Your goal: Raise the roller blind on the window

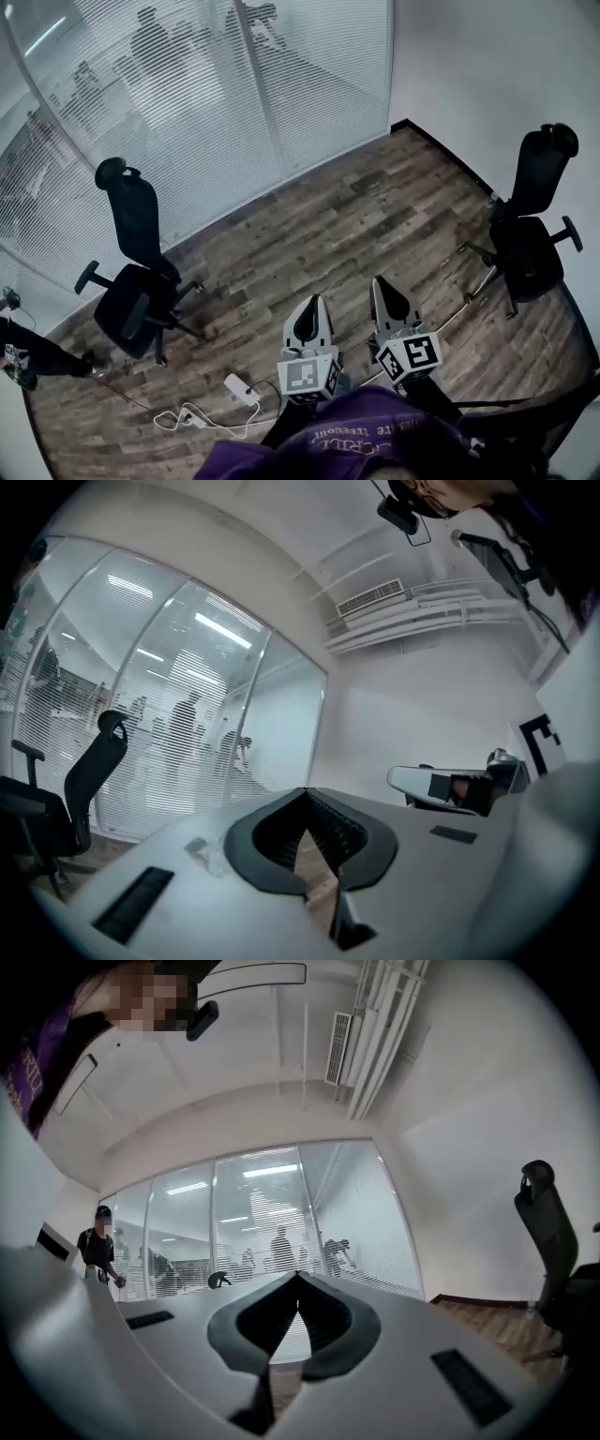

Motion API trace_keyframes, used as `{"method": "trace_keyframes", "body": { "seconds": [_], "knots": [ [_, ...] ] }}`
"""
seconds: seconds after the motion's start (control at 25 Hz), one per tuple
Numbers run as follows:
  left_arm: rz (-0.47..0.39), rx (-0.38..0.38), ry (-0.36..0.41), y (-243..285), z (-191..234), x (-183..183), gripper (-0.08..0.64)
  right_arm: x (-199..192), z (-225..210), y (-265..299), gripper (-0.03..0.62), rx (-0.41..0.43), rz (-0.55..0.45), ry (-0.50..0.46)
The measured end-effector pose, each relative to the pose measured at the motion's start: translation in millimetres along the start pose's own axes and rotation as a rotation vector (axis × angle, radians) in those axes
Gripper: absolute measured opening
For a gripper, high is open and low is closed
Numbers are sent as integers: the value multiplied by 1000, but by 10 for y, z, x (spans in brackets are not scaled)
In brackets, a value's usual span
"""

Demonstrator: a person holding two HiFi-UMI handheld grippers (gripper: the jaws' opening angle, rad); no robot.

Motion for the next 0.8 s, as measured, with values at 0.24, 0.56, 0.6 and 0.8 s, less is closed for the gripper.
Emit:
{"method": "trace_keyframes", "body": {
  "seconds": [0.24,0.56,0.6,0.8],
  "knots": [
    [-1,23,5,589,615,100,2,-58,13,763,-2,-23,5,-4],
    [30,44,-46,1184,959,-59,2,-166,-234,1444,-3,-37,53,-15],
    [31,49,-47,1278,989,-65,2,-160,-273,1547,-2,-29,52,-16],
    [11,91,-40,1970,1172,49,2,-30,-555,2287,-2,24,49,-21]
  ]
}}
Point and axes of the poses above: the fingertips, and each gripper's own axes: y forward along the fingers, z to its left, x out of its top, the point moved 7 cm from there along -y, backward along the fingers, and after that the axes turned 11 degrees about -x, right-handed, at the moved point
